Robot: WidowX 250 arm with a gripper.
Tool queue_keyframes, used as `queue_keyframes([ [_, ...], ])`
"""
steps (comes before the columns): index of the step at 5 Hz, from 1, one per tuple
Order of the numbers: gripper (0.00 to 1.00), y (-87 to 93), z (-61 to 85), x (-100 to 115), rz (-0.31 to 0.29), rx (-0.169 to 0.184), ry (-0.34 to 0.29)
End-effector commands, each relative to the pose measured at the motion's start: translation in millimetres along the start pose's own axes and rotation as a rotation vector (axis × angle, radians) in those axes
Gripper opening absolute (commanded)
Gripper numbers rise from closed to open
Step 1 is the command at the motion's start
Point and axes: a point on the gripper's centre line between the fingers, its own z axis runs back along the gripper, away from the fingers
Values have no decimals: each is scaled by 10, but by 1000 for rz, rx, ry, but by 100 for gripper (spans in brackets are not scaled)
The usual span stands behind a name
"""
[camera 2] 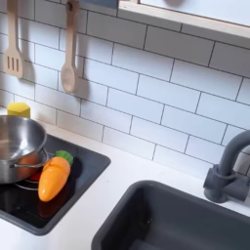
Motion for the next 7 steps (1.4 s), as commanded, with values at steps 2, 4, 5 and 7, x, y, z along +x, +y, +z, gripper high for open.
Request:
queue_keyframes([
  [2,0,-21,-8,19,3,-13,13],
  [4,0,-92,334,-10,-24,-75,-51],
  [5,0,-98,285,-56,-42,-78,-27],
  [7,0,-95,261,-201,-86,-86,2],
])
